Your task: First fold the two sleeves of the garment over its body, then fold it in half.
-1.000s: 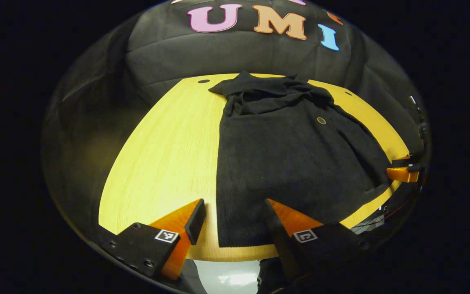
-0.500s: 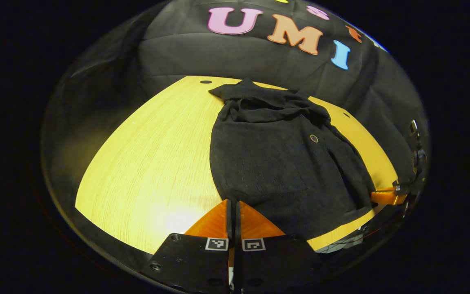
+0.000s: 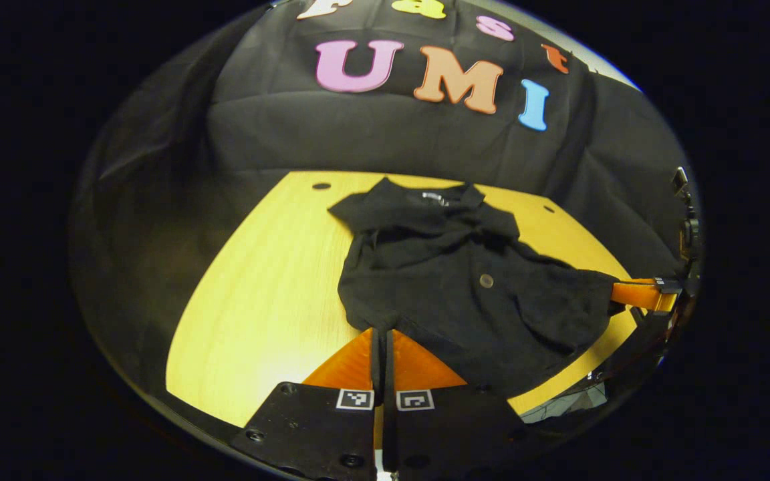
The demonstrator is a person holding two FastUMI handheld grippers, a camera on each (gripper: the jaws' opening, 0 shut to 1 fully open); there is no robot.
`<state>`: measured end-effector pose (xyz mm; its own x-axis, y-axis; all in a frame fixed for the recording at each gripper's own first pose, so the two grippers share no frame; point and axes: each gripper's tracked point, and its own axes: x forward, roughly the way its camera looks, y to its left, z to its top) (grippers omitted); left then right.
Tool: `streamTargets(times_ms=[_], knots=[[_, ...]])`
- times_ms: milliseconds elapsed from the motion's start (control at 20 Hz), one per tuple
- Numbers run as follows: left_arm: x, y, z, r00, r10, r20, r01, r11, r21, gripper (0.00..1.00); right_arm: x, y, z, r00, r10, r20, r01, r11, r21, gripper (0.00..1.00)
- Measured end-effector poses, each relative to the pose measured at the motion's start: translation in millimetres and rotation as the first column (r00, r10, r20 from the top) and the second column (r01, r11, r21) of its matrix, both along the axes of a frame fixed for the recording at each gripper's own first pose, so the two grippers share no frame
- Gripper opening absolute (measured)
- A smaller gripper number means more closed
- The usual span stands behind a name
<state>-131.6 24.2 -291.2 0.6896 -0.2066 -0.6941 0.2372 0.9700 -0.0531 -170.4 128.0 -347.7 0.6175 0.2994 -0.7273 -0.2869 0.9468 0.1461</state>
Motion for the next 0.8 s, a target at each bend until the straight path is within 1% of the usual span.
streamTargets(times_ms=[150, 300, 400, 550, 700, 800], knots=[[33.8, 2.2, 35.4, 0.996, -0.039, 0.076, 0.037, 0.999, 0.031, 0.00, 27.9, 4.7, 43.8, 0.994, -0.005, 0.113, 0.005, 1.000, 0.005, 0.02], [68.8, 3.3, 64.9, 0.989, -0.052, 0.139, 0.049, 0.998, 0.026, 0.00, 57.3, 9.2, 76.2, 0.979, -0.014, 0.202, 0.012, 1.000, 0.011, 0.02], [90.2, 7.2, 78.0, 0.983, -0.053, 0.175, 0.047, 0.998, 0.035, 0.00, 74.9, 13.9, 89.9, 0.972, -0.024, 0.233, 0.018, 0.999, 0.027, 0.02], [119.8, 15.1, 83.5, 0.983, -0.043, 0.178, 0.031, 0.997, 0.070, 0.00, 106.0, 19.9, 103.6, 0.962, -0.035, 0.272, 0.019, 0.998, 0.060, 0.02], [149.1, 12.5, 91.1, 0.982, -0.026, 0.187, 0.014, 0.998, 0.066, 0.00, 140.3, 19.5, 109.8, 0.955, -0.039, 0.293, 0.020, 0.998, 0.065, 0.02], [172.3, 10.8, 95.1, 0.980, -0.013, 0.199, -0.002, 0.997, 0.072, 0.00, 164.6, 18.3, 115.0, 0.952, -0.060, 0.301, 0.032, 0.995, 0.097, 0.04]])
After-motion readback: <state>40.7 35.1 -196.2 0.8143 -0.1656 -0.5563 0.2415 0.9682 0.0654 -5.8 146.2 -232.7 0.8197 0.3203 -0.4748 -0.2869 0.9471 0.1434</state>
